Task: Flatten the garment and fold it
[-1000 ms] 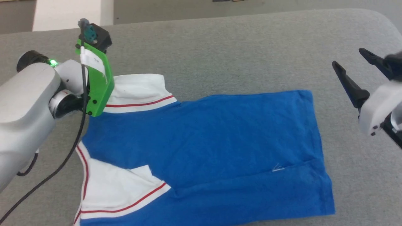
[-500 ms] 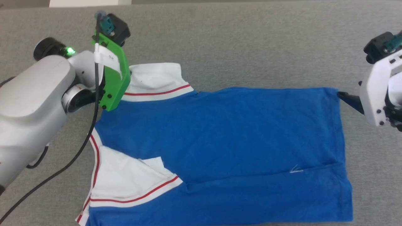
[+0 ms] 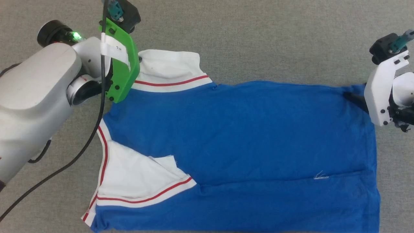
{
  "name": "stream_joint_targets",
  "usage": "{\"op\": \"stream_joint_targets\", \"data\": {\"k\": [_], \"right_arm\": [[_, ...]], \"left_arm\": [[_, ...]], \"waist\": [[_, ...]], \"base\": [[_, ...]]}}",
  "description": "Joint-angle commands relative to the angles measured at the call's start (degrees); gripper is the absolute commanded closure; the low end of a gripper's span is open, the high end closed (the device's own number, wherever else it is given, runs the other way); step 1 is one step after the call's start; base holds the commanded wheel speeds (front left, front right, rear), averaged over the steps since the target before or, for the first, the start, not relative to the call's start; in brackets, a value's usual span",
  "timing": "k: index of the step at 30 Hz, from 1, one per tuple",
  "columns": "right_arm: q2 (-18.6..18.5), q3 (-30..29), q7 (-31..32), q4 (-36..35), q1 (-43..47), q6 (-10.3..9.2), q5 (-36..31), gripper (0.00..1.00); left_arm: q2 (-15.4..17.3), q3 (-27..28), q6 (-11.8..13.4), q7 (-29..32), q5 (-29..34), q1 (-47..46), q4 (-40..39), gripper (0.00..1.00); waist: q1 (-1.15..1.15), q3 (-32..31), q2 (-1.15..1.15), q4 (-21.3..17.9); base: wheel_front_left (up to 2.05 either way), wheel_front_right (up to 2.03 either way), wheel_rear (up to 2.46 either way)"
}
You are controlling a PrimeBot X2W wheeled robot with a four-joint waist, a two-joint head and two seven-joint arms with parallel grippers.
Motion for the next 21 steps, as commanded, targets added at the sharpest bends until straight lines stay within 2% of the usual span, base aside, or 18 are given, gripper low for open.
{"op": "stream_joint_targets", "data": {"k": [1, 11, 17, 21], "right_arm": [[1.6, 2.6, -0.7, 2.2, 2.2, -0.13, 0.6, 1.00], [0.2, 5.5, -10.6, 1.7, 0.6, -0.13, 4.4, 1.00], [-2.9, 8.2, -15.3, -1.7, 2.4, -0.13, 6.2, 1.00], [-5.3, 9.5, -18.3, -4.9, 4.9, -0.13, 7.3, 1.00]], "left_arm": [[0.0, -0.2, -0.1, -0.6, -0.5, -0.7, 0.6, 1.00], [0.7, -1.2, -0.1, -3.9, -3.3, 2.9, 3.1, 1.00], [2.6, -1.7, -0.1, -6.2, -4.3, 5.7, 1.2, 1.00], [5.0, -1.9, -0.1, -7.1, -5.3, 8.8, -2.5, 1.00]], "waist": [[0.00, -0.6, 0.00, -0.3], [0.00, -8.0, 0.00, -2.2], [0.00, -13.9, 0.00, -2.5], [0.00, -17.3, 0.00, -2.7]], "base": [[0.00, 0.00, 0.00], [0.00, 0.00, 0.00], [0.00, 0.00, 0.00], [0.00, 0.00, 0.00]]}}
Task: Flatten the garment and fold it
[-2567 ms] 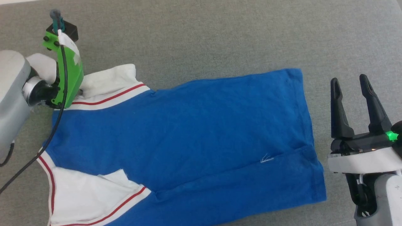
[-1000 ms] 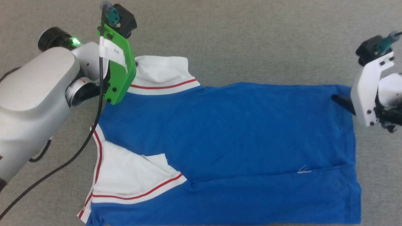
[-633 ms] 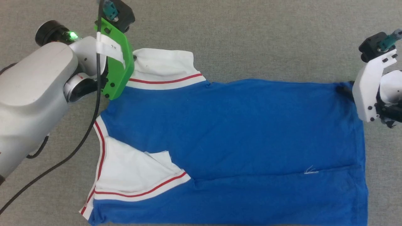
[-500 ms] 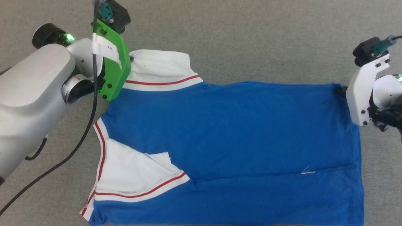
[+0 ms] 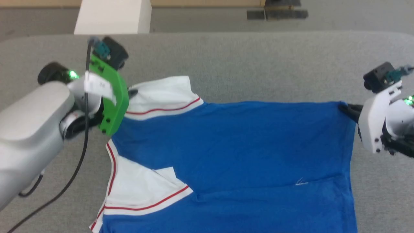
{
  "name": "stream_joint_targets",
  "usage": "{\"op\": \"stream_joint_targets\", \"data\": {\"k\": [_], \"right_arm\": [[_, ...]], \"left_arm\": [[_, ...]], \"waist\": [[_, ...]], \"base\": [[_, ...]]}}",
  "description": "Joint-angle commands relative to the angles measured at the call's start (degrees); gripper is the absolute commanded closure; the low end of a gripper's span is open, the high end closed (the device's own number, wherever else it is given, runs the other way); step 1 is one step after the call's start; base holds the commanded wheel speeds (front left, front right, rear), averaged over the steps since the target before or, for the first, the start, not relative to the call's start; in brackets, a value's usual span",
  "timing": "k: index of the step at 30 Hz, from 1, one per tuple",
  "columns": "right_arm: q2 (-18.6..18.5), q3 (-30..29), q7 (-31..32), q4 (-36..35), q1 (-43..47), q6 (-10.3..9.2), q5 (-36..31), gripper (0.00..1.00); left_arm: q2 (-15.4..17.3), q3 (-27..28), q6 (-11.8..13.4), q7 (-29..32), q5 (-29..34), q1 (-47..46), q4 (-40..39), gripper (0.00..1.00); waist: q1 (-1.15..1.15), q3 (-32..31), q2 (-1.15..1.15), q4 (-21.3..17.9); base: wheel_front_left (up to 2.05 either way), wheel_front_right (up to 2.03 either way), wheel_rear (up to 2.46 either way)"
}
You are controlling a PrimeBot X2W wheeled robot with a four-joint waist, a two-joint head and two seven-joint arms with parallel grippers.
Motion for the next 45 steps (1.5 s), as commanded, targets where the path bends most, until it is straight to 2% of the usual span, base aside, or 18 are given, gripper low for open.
{"op": "stream_joint_targets", "data": {"k": [1, 8, 13, 17, 20, 22, 31, 32, 33, 34, 39, 41, 45], "right_arm": [[-0.9, 0.5, -1.1, -1.1, 1.5, -0.10, 0.4, 1.00], [-3.9, 1.3, -5.0, -6.0, 7.8, -0.10, 1.2, 1.00], [-5.3, 0.6, -7.8, -8.1, 14.4, -0.10, 1.1, 1.00], [-5.6, -0.1, -8.2, -9.4, 19.5, -0.10, 1.5, 1.00], [-5.0, -0.2, -7.7, -9.5, 22.1, -0.10, 1.2, 1.00], [-4.0, -0.3, -7.4, -9.1, 23.6, -0.10, 1.1, 1.00], [-0.6, -0.1, -7.0, -6.1, 26.5, -0.10, 0.3, 1.00], [-0.4, -0.4, -7.5, -6.1, 26.5, -0.10, 0.1, 0.74], [-0.3, -0.9, -7.9, -6.0, 26.5, -0.10, 0.1, 0.56], [-0.1, -1.2, -8.4, -6.1, 26.4, -0.10, -0.1, 0.00], [-1.3, -3.7, -10.7, -8.5, 26.8, -0.10, -1.9, 0.00], [-2.2, -5.9, -11.7, -10.5, 27.1, -0.10, -2.6, 0.00], [-4.2, -11.2, -11.5, -14.9, 28.2, -0.10, -4.0, 0.00]], "left_arm": [[1.5, 0.0, -0.1, -0.6, -0.8, 1.8, -1.5, 1.00], [7.8, -0.2, 0.6, -1.9, -0.4, 9.5, -10.0, 1.00], [11.6, -0.3, 3.5, -2.5, -0.8, 16.6, -16.6, 1.00], [12.9, -0.4, 5.3, -2.8, -2.9, 23.0, -19.1, 1.00], [12.6, -0.4, 6.2, -3.3, -3.5, 27.0, -18.9, 1.00], [11.2, -0.1, 6.7, -5.3, -6.4, 30.0, -17.9, 1.00], [6.9, -0.1, 5.9, -10.5, -8.2, 34.9, -9.0, 1.00], [6.6, 0.0, 5.8, -11.1, -8.0, 35.0, -8.0, 1.00], [6.4, 0.0, 5.7, -11.7, -7.7, 35.1, -7.4, 0.92], [6.2, 0.4, 5.6, -13.0, -7.4, 35.1, -7.0, 0.00], [6.1, 2.8, 7.1, -21.3, -5.0, 35.4, -7.9, 0.00], [6.3, 4.6, 9.2, -26.4, -3.4, 35.5, -8.5, 0.00], [5.8, 7.9, 15.6, -37.1, 0.7, 36.2, -8.9, 0.00]], "waist": [[0.00, -4.8, 0.00, -0.6], [0.00, -9.0, 0.00, -0.5], [0.00, -10.8, 0.00, 0.2], [0.00, -10.8, 0.00, 0.5], [0.00, -10.3, 0.00, 0.6], [0.00, -9.9, 0.00, 0.6], [0.00, -8.3, 0.00, 0.5], [0.00, -8.4, 0.00, 0.4], [0.00, -8.6, 0.00, 0.4], [0.00, -8.9, 0.00, 0.3], [0.00, -11.3, 0.00, 0.1], [0.00, -11.8, 0.00, 0.1], [0.00, -12.6, 0.00, 0.0]], "base": [[0.00, 0.00, 0.00], [0.00, 0.00, 0.00], [0.00, 0.00, 0.00], [0.00, 0.00, 0.00], [0.00, 0.00, 0.00], [0.00, 0.00, 0.00], [0.00, 0.00, 0.00], [0.00, 0.00, 0.00], [0.00, 0.00, 0.00], [0.00, 0.00, 0.00], [0.00, 0.00, 0.00], [0.00, 0.00, 0.00], [0.00, 0.00, 0.00]]}}
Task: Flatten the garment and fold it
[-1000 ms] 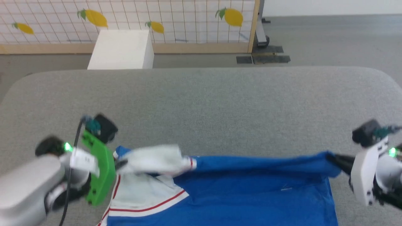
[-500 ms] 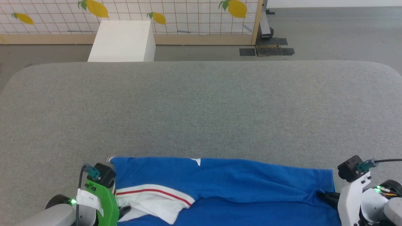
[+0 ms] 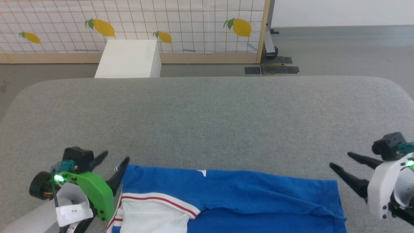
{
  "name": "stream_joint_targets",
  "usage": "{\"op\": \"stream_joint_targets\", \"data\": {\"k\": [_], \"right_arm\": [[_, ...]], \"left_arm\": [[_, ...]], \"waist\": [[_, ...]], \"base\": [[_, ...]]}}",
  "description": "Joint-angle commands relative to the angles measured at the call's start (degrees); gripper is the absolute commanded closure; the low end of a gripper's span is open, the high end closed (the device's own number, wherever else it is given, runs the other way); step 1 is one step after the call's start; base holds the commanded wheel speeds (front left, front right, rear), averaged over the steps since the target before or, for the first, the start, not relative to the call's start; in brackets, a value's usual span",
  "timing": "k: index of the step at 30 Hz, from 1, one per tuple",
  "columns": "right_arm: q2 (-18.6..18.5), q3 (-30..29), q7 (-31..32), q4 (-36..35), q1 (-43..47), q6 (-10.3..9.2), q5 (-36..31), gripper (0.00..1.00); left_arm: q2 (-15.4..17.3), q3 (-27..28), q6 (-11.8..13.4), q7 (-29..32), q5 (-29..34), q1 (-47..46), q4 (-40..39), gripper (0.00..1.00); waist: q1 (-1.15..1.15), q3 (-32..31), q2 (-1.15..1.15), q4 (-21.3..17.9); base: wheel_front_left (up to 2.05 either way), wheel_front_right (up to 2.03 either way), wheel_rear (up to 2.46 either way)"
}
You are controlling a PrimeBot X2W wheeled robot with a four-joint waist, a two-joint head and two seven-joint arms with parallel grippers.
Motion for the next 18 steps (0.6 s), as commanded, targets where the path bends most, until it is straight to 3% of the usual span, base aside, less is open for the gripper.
{"op": "stream_joint_targets", "data": {"k": [1, 4, 7, 9, 14, 18], "right_arm": [[-0.5, -1.9, 0.4, -1.2, 1.6, -0.10, -0.7, 0.00], [-1.6, -5.5, 3.0, -3.3, 3.3, -0.10, -0.7, 0.00], [-2.5, -8.2, 7.8, -4.5, 5.5, -0.10, 1.2, 0.00], [-2.6, -9.2, 11.6, -4.7, 6.7, -0.10, 3.2, 0.00], [-2.0, -9.3, 21.0, -3.8, 8.0, -0.10, 6.5, 0.00], [-0.3, -9.1, 25.1, -1.0, 8.1, -0.10, 7.1, 0.00]], "left_arm": [[-0.6, 1.4, 2.6, -2.4, 1.7, 1.3, -0.5, 0.00], [-1.5, 5.3, 7.9, -4.3, 5.1, 2.5, -2.2, 0.00], [-3.4, 12.7, 13.3, -4.5, 11.1, 5.3, -7.1, 0.00], [-4.6, 18.5, 15.4, -4.6, 16.1, 8.6, -9.5, 0.00], [-9.3, 30.9, 18.5, -4.6, 27.8, 18.1, -12.5, 0.00], [-14.3, 39.0, 18.8, -4.6, 34.5, 23.1, -14.3, 0.00]], "waist": [[0.00, -0.5, 0.00, -0.1], [0.00, -0.7, 0.00, 0.0], [0.00, -0.4, 0.00, 0.2], [0.00, 0.0, 0.00, 0.3], [0.00, 1.3, 0.00, 0.7], [0.00, 2.5, 0.00, 1.9]], "base": [[0.00, 0.00, 0.00], [0.00, 0.00, 0.00], [0.00, 0.00, 0.00], [0.00, 0.00, 0.00], [0.00, 0.00, 0.00], [0.00, 0.00, 0.00]]}}
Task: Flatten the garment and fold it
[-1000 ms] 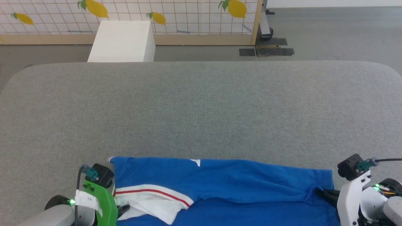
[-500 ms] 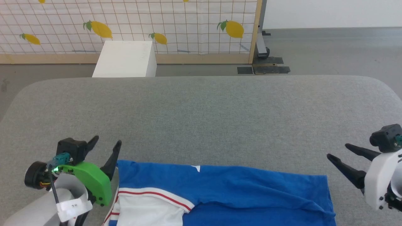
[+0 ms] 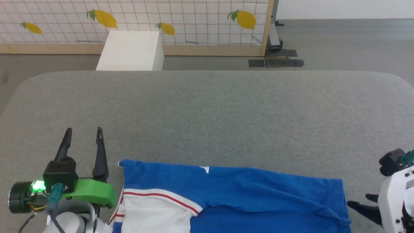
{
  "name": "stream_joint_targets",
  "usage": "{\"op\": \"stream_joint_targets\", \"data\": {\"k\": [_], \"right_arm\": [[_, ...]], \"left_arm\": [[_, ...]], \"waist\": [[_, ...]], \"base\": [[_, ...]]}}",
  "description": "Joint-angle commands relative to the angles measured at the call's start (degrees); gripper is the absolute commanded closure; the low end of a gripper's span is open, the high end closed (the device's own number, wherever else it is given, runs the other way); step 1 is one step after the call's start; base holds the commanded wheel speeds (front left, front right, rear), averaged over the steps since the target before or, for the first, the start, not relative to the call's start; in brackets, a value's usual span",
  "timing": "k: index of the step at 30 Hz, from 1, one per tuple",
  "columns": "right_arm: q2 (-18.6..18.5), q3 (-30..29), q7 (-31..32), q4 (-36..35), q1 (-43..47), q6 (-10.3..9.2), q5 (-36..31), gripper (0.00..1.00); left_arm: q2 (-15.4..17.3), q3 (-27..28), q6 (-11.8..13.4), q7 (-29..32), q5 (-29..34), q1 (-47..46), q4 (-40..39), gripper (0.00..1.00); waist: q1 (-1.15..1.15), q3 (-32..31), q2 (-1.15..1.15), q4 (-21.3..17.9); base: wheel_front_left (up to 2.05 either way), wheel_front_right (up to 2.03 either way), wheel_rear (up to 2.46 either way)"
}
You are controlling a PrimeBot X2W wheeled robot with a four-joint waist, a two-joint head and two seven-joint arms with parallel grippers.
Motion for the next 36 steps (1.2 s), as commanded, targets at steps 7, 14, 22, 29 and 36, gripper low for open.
{"op": "stream_joint_targets", "data": {"k": [7, 14, 22, 29, 36], "right_arm": [[5.4, 0.1, 2.0, 4.6, -0.1, -0.09, 0.2, 0.00], [9.7, 1.4, 1.1, 9.8, 0.9, -0.09, -0.4, 0.00], [11.2, 3.7, -0.3, 11.4, 0.8, -0.09, -0.3, 1.00], [9.2, 3.2, -2.4, 10.5, -0.8, -0.09, 0.1, 1.00], [4.8, 2.1, -3.5, 6.0, -0.8, -0.09, 0.4, 1.00]], "left_arm": [[-9.4, 11.1, -5.6, -0.2, 9.0, 7.4, -4.2, 0.00], [-18.6, 19.9, -15.0, -0.2, 13.7, 11.9, -5.3, 0.00], [-26.8, 29.2, -24.9, -0.2, 17.8, 13.3, -4.0, 0.00], [-29.9, 33.6, -29.9, -0.2, 21.1, 13.2, -3.0, 0.00], [-30.8, 34.8, -32.1, -0.2, 23.5, 13.6, -2.5, 0.00]], "waist": [[0.00, 2.9, 0.00, 2.7], [0.00, 4.0, 0.00, 4.0], [0.00, 4.0, 0.00, 4.0], [0.00, 2.7, 0.00, 3.2], [0.00, 1.1, 0.00, 2.0]], "base": [[0.00, 0.00, 0.00], [0.00, 0.00, 0.00], [0.00, 0.00, 0.00], [0.00, 0.00, 0.00], [0.00, 0.00, 0.00]]}}
